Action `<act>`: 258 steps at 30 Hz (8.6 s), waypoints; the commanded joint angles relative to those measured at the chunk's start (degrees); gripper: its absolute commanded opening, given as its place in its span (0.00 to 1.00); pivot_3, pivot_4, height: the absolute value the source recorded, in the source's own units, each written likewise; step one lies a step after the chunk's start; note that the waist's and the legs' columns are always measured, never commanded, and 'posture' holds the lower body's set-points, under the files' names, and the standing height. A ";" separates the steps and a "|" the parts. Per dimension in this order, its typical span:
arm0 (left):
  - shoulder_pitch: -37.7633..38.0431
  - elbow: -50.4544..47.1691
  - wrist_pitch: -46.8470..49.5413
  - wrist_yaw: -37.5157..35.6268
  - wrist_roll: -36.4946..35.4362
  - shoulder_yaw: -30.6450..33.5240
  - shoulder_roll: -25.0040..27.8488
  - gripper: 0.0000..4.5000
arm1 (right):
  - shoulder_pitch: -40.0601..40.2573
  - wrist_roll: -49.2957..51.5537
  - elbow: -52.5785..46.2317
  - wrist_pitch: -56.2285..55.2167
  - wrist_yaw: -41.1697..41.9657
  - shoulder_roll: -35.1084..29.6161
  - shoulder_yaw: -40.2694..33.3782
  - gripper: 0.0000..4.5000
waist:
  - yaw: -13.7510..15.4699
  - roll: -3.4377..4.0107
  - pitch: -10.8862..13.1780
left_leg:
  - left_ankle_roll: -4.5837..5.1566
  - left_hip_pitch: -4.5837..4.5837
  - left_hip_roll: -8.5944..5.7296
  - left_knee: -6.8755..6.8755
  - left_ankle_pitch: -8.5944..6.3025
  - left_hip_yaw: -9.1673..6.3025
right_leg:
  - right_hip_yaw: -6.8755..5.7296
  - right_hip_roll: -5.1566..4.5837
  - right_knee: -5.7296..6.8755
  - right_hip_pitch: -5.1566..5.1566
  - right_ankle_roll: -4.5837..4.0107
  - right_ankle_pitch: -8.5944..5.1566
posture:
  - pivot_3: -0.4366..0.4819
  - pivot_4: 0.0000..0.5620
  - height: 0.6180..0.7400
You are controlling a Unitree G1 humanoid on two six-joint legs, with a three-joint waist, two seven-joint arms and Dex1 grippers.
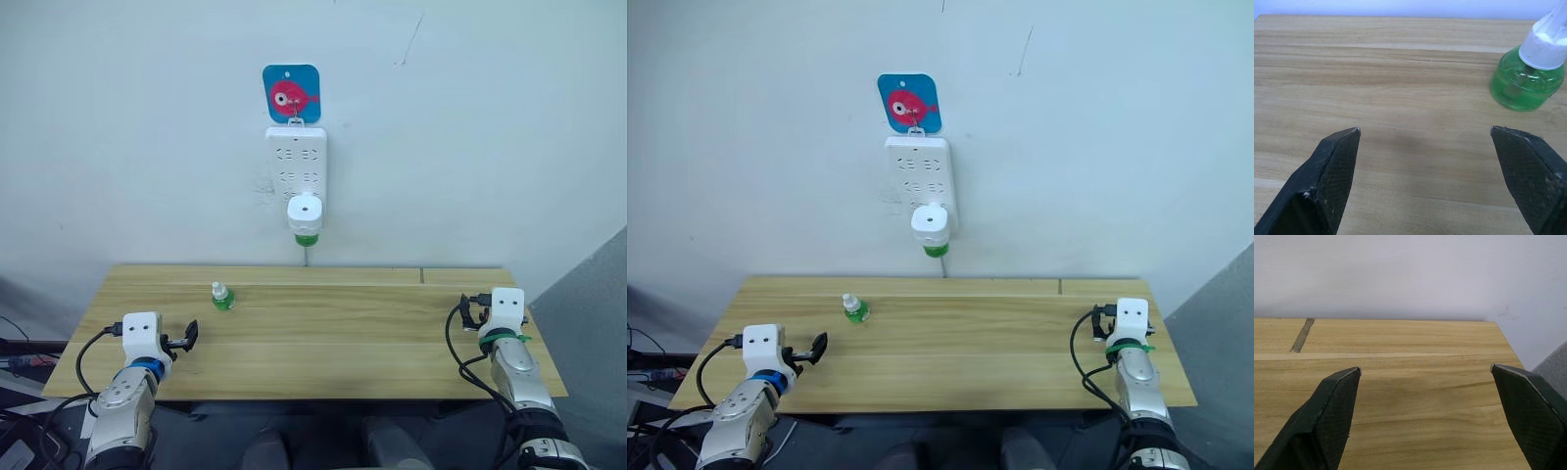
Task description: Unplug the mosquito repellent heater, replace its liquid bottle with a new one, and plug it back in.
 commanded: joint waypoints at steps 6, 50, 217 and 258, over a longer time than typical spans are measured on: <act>-1.72 -1.09 -0.60 0.29 0.35 0.70 0.67 1.00 | -0.45 0.38 -0.71 -0.76 -0.70 -0.45 -1.29 0.99 | 0.01 0.00 0.00 | 0.00 0.00 0.00 0.00 0.00 0.00 | 0.00 0.00 0.00 0.01 0.00 0.00 | 0.55 0.19 1.00; -47.29 -6.28 20.20 -40.79 -14.51 -15.70 16.52 0.75 | -14.94 31.54 -69.37 50.20 18.42 -2.07 14.35 1.00 | 2.15 0.52 5.03 | -0.21 -2.05 0.02 0.68 -0.13 -1.53 | -1.60 0.07 0.17 -1.17 -0.39 -0.04 | 0.43 0.43 1.00; -30.08 -26.42 -1.99 -45.82 -3.84 -32.03 -5.27 0.50 | -30.70 108.92 -18.38 92.14 7.06 -30.82 9.55 1.00 | 1.54 1.26 8.43 | -0.32 -2.94 -0.18 1.54 0.40 -3.13 | -2.89 0.06 0.94 -1.22 -0.20 -0.15 | 0.46 0.49 1.00; -30.33 -36.54 48.90 -41.78 -33.81 -17.73 6.19 1.00 | -29.61 98.90 -19.35 93.08 21.57 -35.04 9.43 0.67 | 1.74 0.98 9.39 | -0.36 -2.94 -0.12 1.60 0.41 -3.20 | -3.01 0.06 0.95 -1.21 -0.22 -0.13 | 0.46 0.49 1.00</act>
